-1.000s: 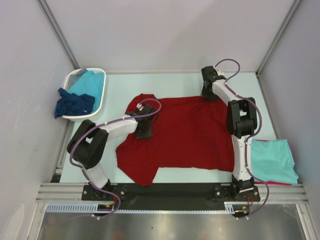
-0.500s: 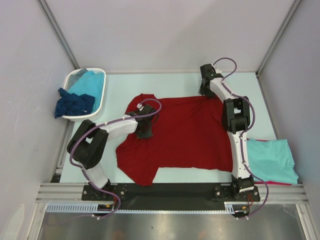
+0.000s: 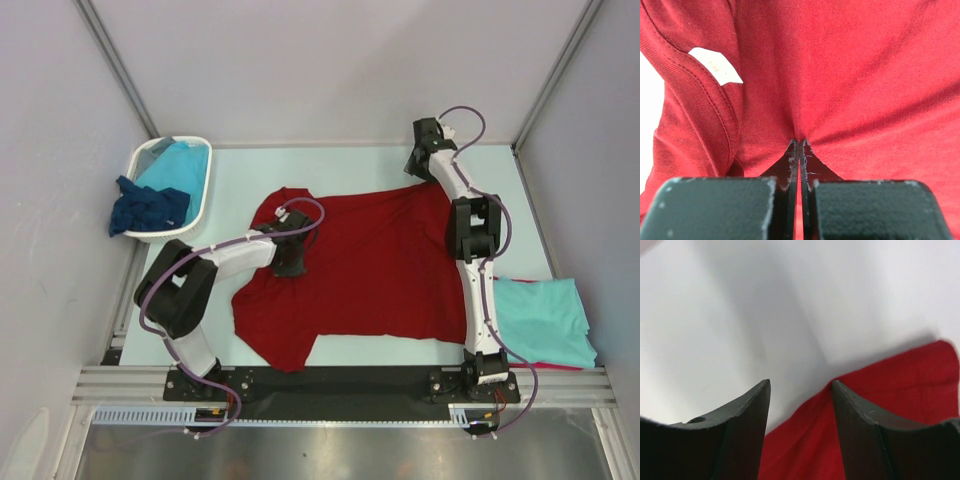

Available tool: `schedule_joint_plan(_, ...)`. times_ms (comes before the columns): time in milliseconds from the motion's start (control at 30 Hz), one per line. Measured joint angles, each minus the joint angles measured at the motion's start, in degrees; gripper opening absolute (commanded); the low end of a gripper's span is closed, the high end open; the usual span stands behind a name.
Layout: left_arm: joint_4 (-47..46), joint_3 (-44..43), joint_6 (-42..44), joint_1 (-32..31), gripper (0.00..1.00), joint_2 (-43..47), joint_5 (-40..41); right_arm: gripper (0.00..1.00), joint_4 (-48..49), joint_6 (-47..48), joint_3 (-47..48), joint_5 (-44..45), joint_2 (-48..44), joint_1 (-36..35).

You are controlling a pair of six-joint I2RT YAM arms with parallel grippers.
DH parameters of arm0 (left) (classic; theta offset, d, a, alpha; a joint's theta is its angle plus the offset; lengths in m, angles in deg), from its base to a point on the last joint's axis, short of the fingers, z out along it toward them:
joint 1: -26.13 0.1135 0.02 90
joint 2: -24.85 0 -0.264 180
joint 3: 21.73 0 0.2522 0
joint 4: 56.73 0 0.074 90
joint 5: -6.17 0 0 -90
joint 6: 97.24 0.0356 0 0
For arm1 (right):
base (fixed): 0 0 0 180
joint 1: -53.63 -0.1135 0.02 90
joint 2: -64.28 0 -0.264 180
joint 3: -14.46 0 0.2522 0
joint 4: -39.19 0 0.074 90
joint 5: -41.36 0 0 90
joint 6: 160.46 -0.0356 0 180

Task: Fold and stack the t-shirts
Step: Flatten out the tshirt

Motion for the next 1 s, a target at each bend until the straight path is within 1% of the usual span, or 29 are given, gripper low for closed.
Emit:
schedule_joint_plan(233,-0.15,0.11,0.17,-0.52,0.02,0.04,0.87,0.59,0.48,0.63,1.4,-0.07,0.33,1.09)
schedule_joint_plan(367,-0.26,0.2,0.22,-0.57,0.14,0.11,0.94,0.59,1.09,0.87,-0.22,0.13,0.02,0.63)
schedule_joint_plan(467,-0.35,0.2,0.31,-0.68,0.22,0.22,0.87,0.6,0.94,0.87,-5.2,0.68,-2.47,-0.07)
schedule_joint_plan(600,-0.22,0.2,0.33,-1.36,0.3,0.44,0.59,0.6,0.59,0.87,-15.85,1.75,-10.99,-2.6)
schedule_joint_plan(633,-0.09,0.2,0.33,-1.57,0.35,0.5,0.42,0.6,0.44,0.87,-19.47,2.32,-14.91,-3.41)
schedule_joint_plan(700,0.24,0.2,0.2,-1.88,0.39,0.63,0.24,0.61,-0.24,0.9,-22.82,3.08,-20.0,-6.05)
schedule_joint_plan(800,0.44,0.2,0.0,-2.25,0.39,0.74,0.13,0.61,0.68,1.46,-28.85,4.59,-29.53,-9.79)
schedule_joint_plan(867,0.5,0.2,-0.02,-2.34,0.39,0.74,0.15,0.61,0.87,1.95,-30.18,4.98,-33.99,-11.54)
schedule_joint_plan(967,0.52,0.28,-0.09,-2.51,0.38,0.76,0.2,0.61,1.84,2.1,-29.31,5.05,-35.5,-10.56)
schedule_joint_plan(1000,0.39,0.46,-0.17,-2.62,0.38,0.85,0.24,0.59,1.9,2.1,-29.09,5.07,-35.1,-9.86)
